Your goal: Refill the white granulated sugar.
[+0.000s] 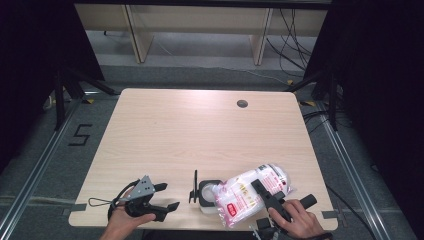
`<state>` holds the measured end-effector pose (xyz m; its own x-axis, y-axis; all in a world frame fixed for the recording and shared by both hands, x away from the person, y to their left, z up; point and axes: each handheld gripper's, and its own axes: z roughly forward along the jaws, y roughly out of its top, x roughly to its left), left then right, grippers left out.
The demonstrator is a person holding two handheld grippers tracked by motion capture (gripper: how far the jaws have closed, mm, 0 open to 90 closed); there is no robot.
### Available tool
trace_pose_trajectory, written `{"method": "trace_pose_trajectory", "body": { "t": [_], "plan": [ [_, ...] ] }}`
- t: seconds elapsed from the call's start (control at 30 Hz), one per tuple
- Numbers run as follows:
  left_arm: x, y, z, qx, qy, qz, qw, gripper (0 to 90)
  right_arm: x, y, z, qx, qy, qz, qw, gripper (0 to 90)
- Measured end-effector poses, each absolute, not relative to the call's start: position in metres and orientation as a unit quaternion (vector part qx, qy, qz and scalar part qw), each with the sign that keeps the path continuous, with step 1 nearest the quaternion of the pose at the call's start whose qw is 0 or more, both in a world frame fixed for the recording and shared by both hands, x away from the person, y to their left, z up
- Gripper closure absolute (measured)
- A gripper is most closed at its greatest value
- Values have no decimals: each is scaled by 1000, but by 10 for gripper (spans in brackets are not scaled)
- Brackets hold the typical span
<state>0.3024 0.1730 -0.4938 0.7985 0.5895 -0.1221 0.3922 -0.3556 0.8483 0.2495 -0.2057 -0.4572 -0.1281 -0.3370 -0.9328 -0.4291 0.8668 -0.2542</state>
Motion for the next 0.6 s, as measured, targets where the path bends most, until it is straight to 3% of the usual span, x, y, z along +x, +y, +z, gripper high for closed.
{"method": "trace_pose_trajectory", "body": {
  "t": [0.17,0.6],
  "plan": [
    [302,173,-494,817,301,102,482,217,252,-209,-452,-240,752,70,610,631],
    [301,172,-494,813,309,96,485,217,262,-220,-448,-159,797,155,562,632]
  ]
}}
